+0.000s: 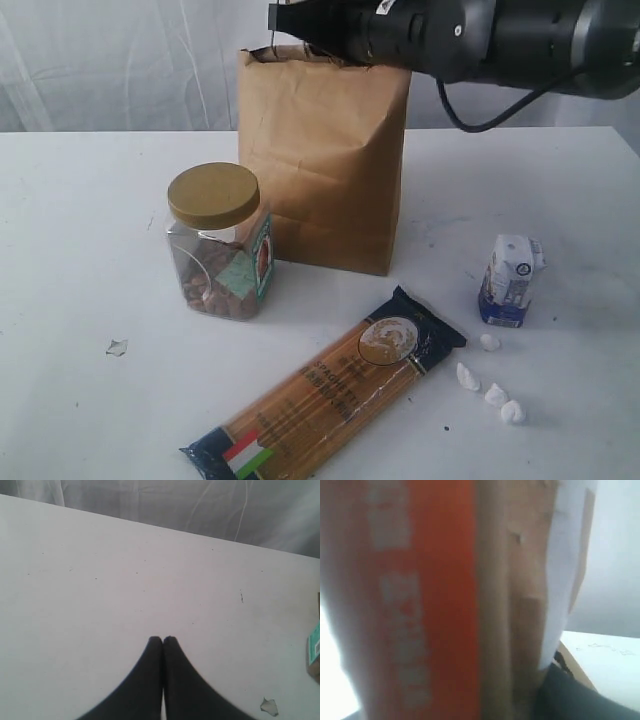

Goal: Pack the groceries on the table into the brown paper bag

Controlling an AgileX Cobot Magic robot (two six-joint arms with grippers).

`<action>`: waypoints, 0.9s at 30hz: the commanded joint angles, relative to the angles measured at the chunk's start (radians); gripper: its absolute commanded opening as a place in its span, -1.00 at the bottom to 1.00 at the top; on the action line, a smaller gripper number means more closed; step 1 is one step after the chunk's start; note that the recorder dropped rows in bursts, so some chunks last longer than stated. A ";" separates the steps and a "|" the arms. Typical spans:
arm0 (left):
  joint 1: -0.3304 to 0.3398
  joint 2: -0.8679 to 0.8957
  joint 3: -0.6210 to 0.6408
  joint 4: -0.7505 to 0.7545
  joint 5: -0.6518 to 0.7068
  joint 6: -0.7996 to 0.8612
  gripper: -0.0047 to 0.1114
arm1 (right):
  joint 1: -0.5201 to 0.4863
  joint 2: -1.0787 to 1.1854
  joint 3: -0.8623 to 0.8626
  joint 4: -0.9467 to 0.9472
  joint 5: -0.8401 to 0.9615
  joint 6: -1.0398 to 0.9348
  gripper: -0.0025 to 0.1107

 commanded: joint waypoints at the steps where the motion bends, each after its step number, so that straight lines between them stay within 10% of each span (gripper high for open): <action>1: -0.005 -0.007 0.004 0.008 -0.025 -0.006 -0.92 | -0.036 0.024 -0.010 -0.008 -0.090 -0.010 -0.96; 20: -0.005 -0.007 -0.037 -0.027 -0.019 -0.004 -0.92 | -0.024 -0.206 -0.021 -0.039 0.210 -0.181 -0.96; 24: -0.005 0.057 -0.304 -0.119 0.280 -0.004 -0.92 | -0.118 -0.211 -0.021 -0.052 0.299 -0.164 -0.96; 27: -0.005 0.394 -0.581 -0.104 0.074 0.026 -0.92 | -0.233 -0.211 -0.021 -0.024 0.527 -0.113 -0.96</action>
